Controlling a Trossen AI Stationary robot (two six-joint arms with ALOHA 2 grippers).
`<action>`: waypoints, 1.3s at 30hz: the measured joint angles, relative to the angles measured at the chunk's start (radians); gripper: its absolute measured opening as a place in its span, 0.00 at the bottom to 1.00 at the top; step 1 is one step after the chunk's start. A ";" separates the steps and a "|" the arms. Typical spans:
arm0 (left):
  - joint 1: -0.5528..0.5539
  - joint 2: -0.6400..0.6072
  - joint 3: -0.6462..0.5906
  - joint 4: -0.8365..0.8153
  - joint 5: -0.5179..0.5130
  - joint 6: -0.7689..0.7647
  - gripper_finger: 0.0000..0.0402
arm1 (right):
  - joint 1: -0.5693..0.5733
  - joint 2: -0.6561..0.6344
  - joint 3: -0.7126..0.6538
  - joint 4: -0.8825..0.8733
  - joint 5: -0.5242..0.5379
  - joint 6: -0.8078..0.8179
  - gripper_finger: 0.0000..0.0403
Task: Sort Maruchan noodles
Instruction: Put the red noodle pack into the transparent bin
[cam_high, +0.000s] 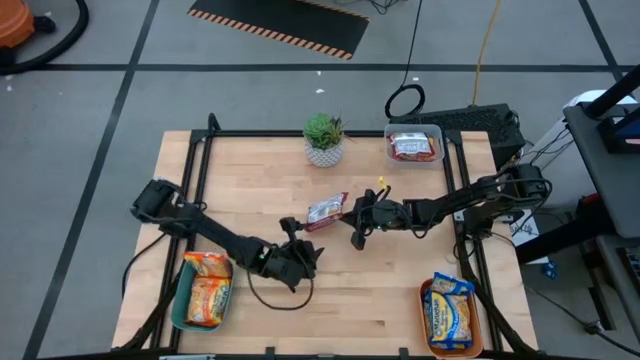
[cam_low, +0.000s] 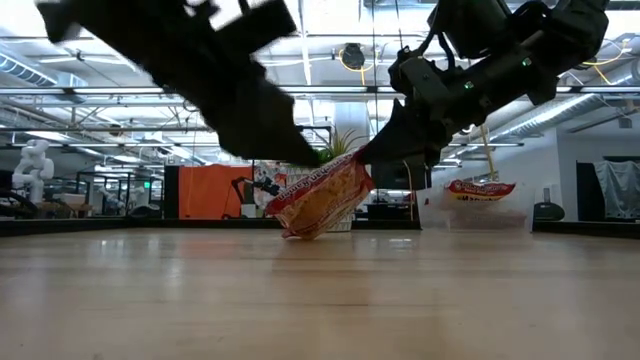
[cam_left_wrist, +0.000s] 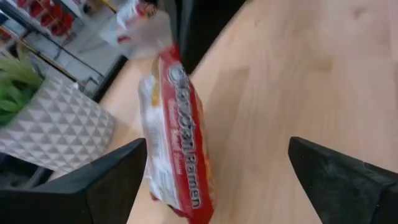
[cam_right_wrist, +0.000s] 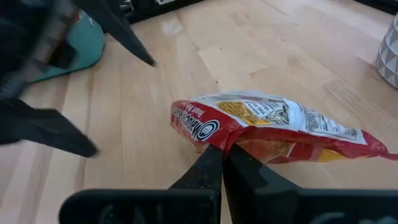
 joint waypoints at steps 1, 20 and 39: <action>0.009 0.015 -0.001 0.017 0.005 0.000 0.98 | 0.001 0.000 0.000 0.000 0.000 0.002 0.00; 0.145 0.209 0.002 0.123 -0.059 -0.074 0.93 | 0.026 0.000 0.001 0.037 -0.036 0.006 0.00; 0.088 0.156 0.002 0.105 -0.058 0.023 0.35 | 0.033 -0.060 0.001 -0.109 -0.054 -0.188 0.15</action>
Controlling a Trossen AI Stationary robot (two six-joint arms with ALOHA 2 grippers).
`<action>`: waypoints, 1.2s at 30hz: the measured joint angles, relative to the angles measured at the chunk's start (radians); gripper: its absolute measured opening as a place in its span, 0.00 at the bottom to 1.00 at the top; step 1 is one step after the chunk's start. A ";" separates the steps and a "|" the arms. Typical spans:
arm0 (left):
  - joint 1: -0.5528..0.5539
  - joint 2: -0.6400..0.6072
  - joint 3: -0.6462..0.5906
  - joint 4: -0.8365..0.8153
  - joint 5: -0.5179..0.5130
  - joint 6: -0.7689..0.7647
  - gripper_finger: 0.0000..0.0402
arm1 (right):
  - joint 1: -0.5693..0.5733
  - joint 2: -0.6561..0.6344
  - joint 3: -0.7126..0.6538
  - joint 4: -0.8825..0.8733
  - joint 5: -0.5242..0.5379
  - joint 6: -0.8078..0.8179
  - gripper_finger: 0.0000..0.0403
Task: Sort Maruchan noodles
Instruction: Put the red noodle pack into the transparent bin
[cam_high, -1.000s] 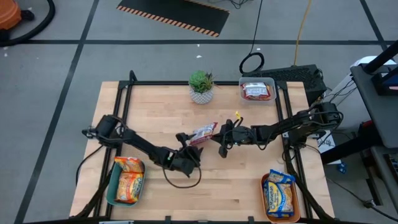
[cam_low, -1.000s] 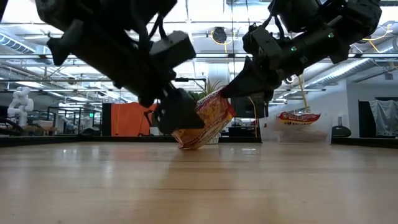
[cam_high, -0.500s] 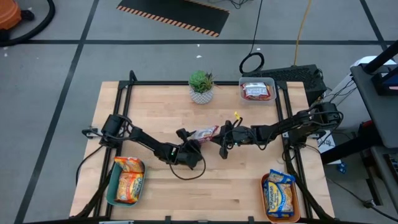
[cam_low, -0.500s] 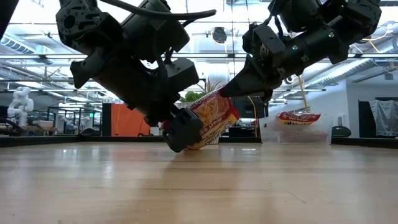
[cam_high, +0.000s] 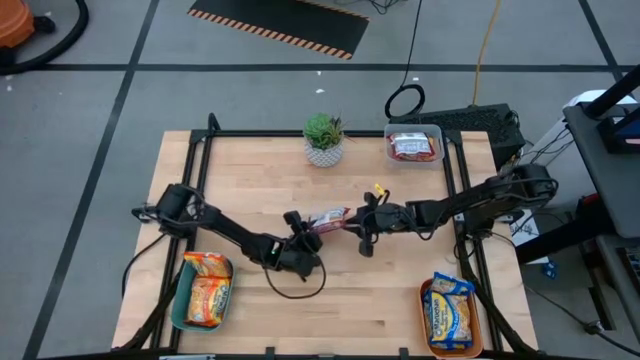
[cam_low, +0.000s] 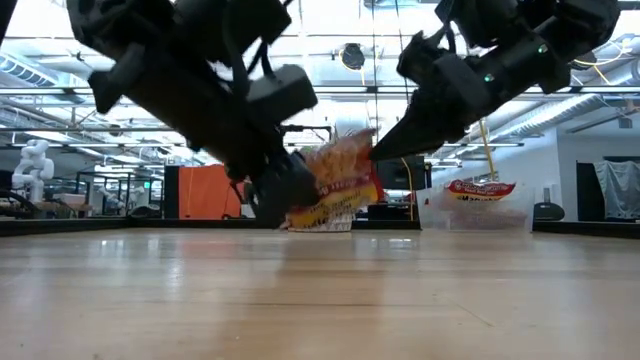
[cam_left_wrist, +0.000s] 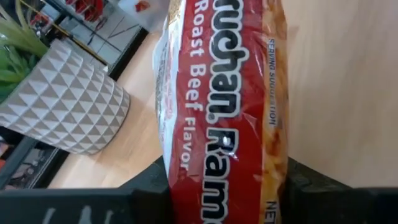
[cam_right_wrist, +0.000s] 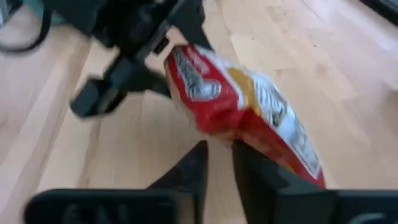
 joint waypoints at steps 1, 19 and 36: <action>-0.003 -0.012 0.000 -0.007 0.001 -0.005 0.35 | 0.005 -0.013 0.000 -0.017 0.000 -0.027 0.18; -0.023 -0.174 0.001 -0.143 0.268 -0.072 0.37 | 0.162 -0.023 -0.001 0.013 0.319 -0.352 0.71; -0.029 -0.175 0.000 -0.017 0.424 -0.003 0.37 | 0.142 0.061 0.000 0.233 -0.078 -0.275 0.70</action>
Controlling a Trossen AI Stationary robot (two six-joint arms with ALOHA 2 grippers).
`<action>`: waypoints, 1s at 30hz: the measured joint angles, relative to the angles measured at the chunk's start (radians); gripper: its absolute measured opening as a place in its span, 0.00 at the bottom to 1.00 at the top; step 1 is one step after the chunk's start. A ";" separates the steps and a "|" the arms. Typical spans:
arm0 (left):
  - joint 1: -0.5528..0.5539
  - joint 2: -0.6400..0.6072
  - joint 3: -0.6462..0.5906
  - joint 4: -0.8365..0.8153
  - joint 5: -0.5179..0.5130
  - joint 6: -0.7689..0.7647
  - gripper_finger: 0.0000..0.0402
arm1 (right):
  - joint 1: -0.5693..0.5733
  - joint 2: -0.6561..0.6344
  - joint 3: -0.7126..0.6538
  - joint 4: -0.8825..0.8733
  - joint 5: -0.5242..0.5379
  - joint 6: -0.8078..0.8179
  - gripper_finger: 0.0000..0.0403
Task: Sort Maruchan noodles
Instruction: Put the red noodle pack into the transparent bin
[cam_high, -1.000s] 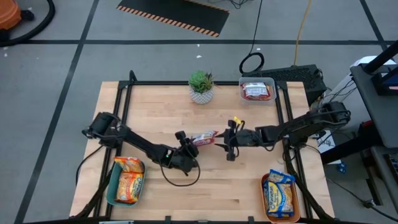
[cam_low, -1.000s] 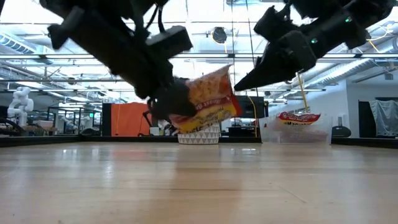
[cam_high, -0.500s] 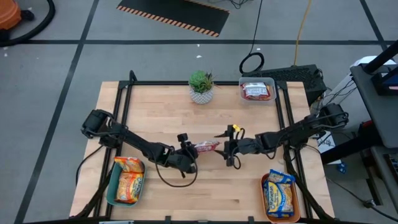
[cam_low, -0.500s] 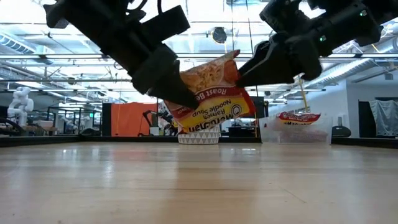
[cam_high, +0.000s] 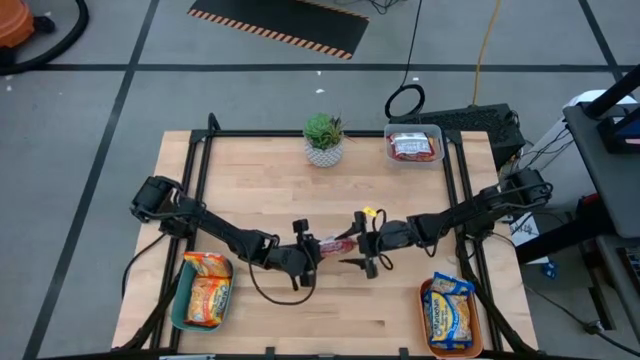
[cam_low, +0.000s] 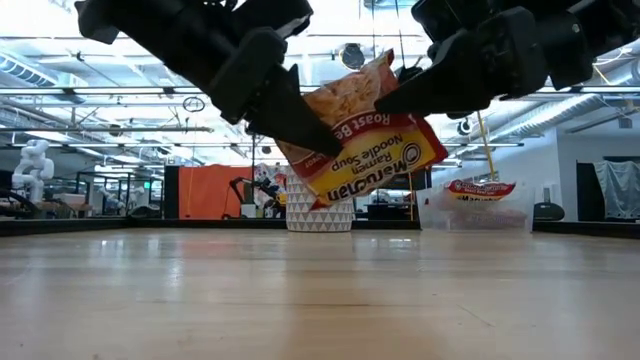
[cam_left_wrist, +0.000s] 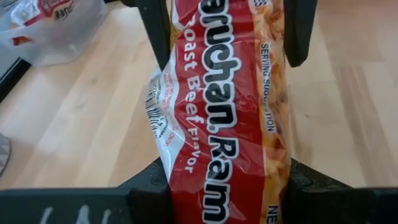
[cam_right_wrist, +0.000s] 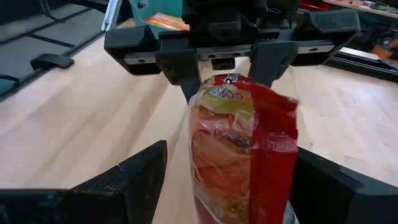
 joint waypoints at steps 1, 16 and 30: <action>0.000 0.000 0.000 0.003 0.001 0.000 0.37 | 0.000 -0.001 0.000 0.001 -0.004 0.008 0.70; 0.001 0.000 0.000 0.037 0.003 -0.003 0.37 | -0.010 -0.001 0.000 0.013 -0.050 0.039 0.50; -0.003 0.000 0.000 0.037 0.003 -0.013 0.37 | -0.027 -0.001 0.000 0.013 -0.054 0.034 0.33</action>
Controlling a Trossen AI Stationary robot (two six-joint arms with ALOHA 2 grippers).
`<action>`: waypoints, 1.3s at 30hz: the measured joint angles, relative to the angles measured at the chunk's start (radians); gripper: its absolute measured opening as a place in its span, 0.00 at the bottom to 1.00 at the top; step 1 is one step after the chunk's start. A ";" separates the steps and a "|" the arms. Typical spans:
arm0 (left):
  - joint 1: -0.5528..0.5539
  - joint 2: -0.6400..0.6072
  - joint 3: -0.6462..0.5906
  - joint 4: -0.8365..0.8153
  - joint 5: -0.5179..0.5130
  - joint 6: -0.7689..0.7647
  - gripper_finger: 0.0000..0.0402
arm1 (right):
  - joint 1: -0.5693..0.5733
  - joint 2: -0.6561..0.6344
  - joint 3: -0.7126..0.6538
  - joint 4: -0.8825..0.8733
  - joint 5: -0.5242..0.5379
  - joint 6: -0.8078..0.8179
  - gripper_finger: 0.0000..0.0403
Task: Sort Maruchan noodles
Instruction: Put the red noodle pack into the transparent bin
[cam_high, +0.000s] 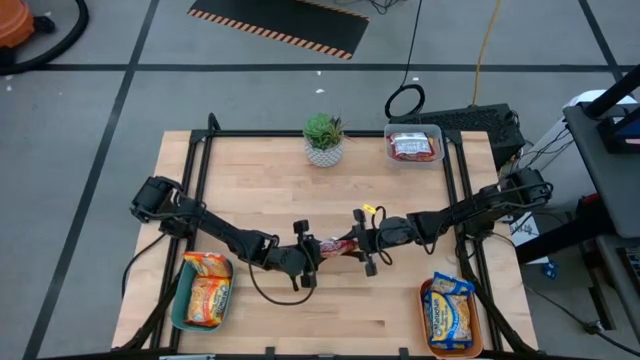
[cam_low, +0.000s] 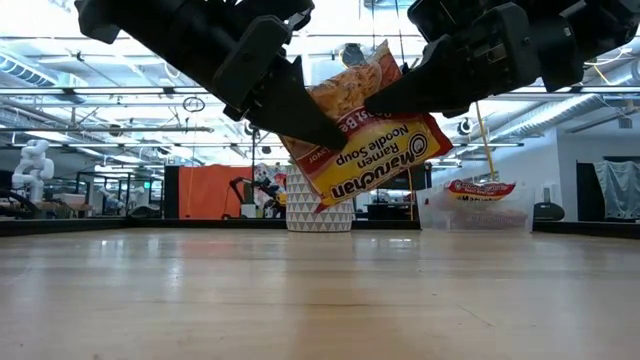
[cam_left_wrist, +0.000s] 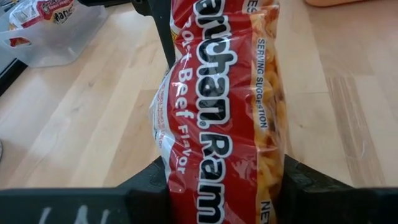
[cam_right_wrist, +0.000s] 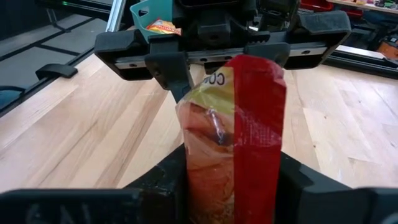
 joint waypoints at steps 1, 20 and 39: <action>0.000 0.000 0.000 0.000 0.000 0.000 0.38 | 0.000 0.000 0.000 0.000 0.000 0.000 0.33; -0.038 -0.052 0.000 -0.034 -0.162 -0.044 0.81 | -0.014 0.000 0.000 -0.039 0.014 0.013 0.32; -0.160 -0.304 0.001 -0.416 -0.258 -0.307 0.81 | -0.103 -0.316 -0.001 -0.347 0.334 0.114 0.32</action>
